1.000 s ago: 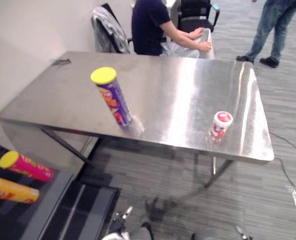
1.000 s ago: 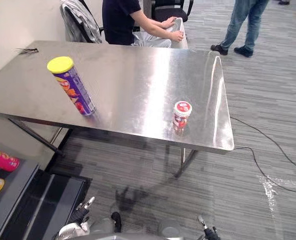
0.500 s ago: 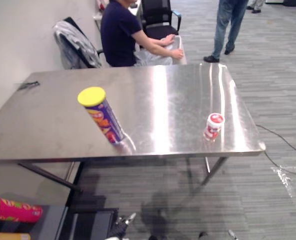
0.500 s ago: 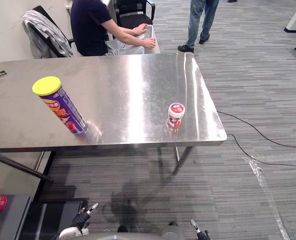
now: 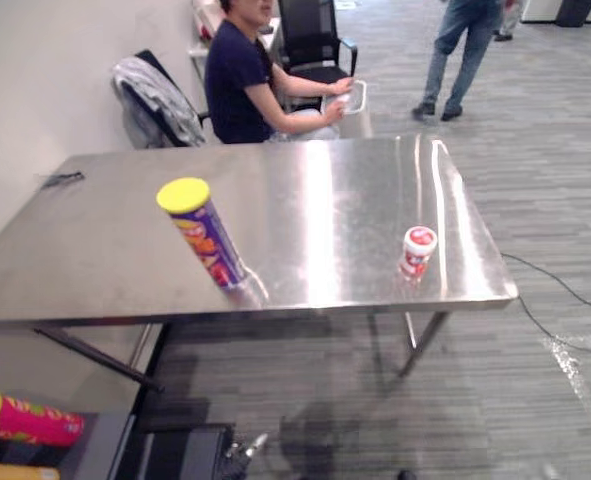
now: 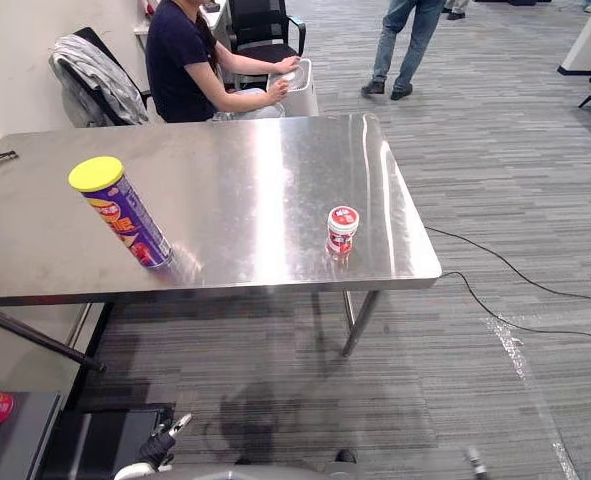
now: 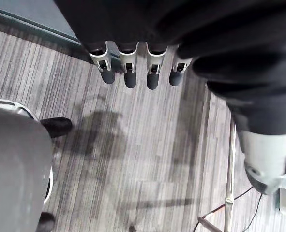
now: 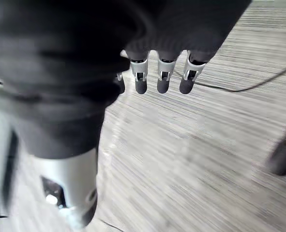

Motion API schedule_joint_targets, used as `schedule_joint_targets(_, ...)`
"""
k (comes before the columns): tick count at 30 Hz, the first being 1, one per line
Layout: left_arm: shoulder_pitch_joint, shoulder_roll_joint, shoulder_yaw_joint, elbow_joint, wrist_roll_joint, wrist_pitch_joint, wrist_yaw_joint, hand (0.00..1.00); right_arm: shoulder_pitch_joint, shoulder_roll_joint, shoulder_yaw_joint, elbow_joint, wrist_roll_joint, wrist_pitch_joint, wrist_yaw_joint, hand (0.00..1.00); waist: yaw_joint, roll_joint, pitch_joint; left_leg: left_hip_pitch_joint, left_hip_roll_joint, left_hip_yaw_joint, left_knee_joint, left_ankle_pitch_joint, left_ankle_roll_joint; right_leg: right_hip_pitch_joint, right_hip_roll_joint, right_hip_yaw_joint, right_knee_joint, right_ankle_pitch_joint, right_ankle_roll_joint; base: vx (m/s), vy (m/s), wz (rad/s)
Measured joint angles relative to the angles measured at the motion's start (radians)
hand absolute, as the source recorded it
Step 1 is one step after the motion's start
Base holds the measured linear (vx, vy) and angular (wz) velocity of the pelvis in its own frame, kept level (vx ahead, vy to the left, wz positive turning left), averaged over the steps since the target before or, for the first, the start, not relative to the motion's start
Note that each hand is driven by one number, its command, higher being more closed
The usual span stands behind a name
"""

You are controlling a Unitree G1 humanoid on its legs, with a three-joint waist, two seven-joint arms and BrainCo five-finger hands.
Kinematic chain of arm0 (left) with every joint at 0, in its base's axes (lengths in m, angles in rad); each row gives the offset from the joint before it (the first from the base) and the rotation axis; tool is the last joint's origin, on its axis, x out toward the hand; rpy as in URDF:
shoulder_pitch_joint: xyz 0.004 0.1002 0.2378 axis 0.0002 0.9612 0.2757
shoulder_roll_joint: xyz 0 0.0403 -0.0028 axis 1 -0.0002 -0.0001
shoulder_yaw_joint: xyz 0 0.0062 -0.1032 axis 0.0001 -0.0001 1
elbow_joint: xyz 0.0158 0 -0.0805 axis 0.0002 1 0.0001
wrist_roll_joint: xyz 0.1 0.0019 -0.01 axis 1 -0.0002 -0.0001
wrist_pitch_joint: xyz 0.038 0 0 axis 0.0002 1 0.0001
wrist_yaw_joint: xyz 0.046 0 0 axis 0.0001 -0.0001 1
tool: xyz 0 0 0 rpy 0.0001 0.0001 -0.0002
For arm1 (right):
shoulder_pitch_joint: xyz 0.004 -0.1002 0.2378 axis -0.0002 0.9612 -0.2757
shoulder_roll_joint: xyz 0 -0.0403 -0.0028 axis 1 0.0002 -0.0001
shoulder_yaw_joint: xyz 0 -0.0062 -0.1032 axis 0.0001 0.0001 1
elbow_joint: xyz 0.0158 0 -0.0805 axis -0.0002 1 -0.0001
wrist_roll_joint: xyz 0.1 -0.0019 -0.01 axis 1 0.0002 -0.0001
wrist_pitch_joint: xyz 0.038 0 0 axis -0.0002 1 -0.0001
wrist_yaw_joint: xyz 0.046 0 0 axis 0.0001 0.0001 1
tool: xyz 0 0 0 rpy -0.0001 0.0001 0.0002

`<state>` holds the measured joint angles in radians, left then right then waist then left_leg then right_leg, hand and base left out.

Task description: Put the gum and the chips on the shelf.

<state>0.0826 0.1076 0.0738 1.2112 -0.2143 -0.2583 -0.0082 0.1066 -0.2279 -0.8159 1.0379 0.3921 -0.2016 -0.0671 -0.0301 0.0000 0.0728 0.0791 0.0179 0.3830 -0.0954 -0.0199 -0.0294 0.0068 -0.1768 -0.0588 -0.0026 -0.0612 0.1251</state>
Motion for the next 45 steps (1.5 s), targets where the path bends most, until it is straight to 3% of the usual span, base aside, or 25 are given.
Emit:
schedule_joint_targets(2,0.016,0.0,0.013,-0.001,-0.001,-0.001,0.0,0.0,0.012,-0.021,0.014,-0.204,-0.034,-0.002,-0.046,0.0,-0.003,0.006,-0.013,-0.002,0.003,0.018,0.0,-0.005,-0.002,-0.01,0.004,0.016,-0.004,0.004,0.001,0.04,-0.005,-0.23)
schedule_joint_targets(4,0.046,-0.005,0.024,-0.022,-0.001,-0.003,0.001,0.0,0.021,-0.042,0.064,-0.486,-0.18,-0.019,-0.12,0.0,-0.024,0.012,-0.026,-0.007,0.006,0.021,0.0,-0.009,-0.005,-0.011,0.008,0.019,-0.014,0.014,0.001,0.06,-0.022,-0.1)
schedule_joint_targets(9,0.057,-0.014,0.039,-0.051,-0.001,-0.004,0.002,0.0,0.014,-0.031,0.126,-0.827,-0.44,-0.03,-0.209,0.0,-0.02,0.008,-0.031,-0.007,0.013,0.022,0.001,-0.011,-0.009,-0.012,0.019,0.015,-0.014,0.017,0.0,0.02,-0.04,-0.02)
schedule_joint_targets(12,0.063,-0.019,0.035,-0.067,-0.001,-0.006,0.001,0.0,0.032,-0.008,0.19,-0.967,-0.505,-0.032,-0.2,0.0,-0.02,0.007,-0.031,-0.008,0.012,0.023,0.001,-0.013,-0.01,-0.015,0.016,0.017,-0.014,0.017,0.0,0.0,-0.007,-0.02)
schedule_joint_targets(18,0.069,-0.016,0.019,-0.081,-0.001,-0.006,-0.01,0.0,0.138,0.002,0.328,-1.198,-0.507,-0.088,-0.044,0.0,-0.02,0.006,-0.044,-0.029,0.013,0.024,0.032,-0.033,-0.007,-0.024,0.01,0.02,-0.014,0.02,0.004,0.0,-0.003,-0.01)
schedule_joint_targets(22,0.07,-0.017,0.0,-0.094,0.0,-0.008,-0.017,0.0,0.146,-0.022,0.37,-1.204,-0.489,-0.113,0.034,0.0,-0.021,-0.001,-0.054,-0.04,0.011,0.021,0.06,-0.045,-0.004,-0.022,0.003,0.018,-0.015,0.021,0.006,0.0,0.0,0.0)
schedule_joint_targets(27,0.071,-0.018,-0.009,-0.098,0.0,-0.013,-0.017,0.0,0.15,-0.051,0.445,-1.215,-0.452,-0.115,0.076,0.0,-0.019,-0.001,-0.055,-0.041,0.011,0.018,0.063,-0.044,-0.003,-0.022,0.002,0.015,-0.013,0.021,0.006,-0.02,-0.009,0.01)
schedule_joint_targets(34,0.071,-0.015,-0.033,-0.098,0.001,-0.014,-0.015,0.0,0.074,-0.077,0.516,-1.197,-0.41,-0.117,0.07,0.0,-0.017,0.002,-0.058,-0.042,0.01,0.015,0.063,-0.043,-0.001,-0.021,0.002,0.011,-0.014,0.023,0.009,0.0,0.0,0.0)
schedule_joint_targets(45,0.058,-0.017,-0.064,-0.108,0.035,-0.013,0.001,0.0,-0.172,-0.079,0.632,-0.875,-0.365,-0.095,0.016,0.0,0.014,0.003,-0.059,-0.06,0.005,-0.028,0.06,-0.027,0.013,-0.007,-0.001,-0.028,-0.03,0.034,0.01,-0.01,-0.016,0.11)
